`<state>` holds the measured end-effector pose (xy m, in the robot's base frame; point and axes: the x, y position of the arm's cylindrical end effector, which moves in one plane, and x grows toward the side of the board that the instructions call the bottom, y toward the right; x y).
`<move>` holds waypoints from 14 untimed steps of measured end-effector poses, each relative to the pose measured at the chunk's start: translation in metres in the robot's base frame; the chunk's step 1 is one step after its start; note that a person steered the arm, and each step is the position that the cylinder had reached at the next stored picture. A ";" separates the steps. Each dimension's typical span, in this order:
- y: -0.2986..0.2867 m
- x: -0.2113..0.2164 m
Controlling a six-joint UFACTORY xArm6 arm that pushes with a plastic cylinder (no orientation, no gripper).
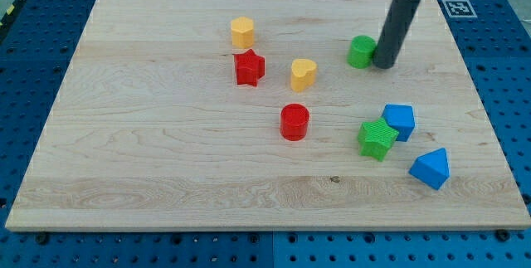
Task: Push the blue cube upwards
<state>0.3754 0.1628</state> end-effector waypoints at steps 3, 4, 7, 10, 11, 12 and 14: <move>-0.011 0.050; -0.011 0.054; -0.037 0.113; -0.009 0.167; -0.009 0.146; -0.007 0.134; 0.024 0.128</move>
<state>0.5030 0.1864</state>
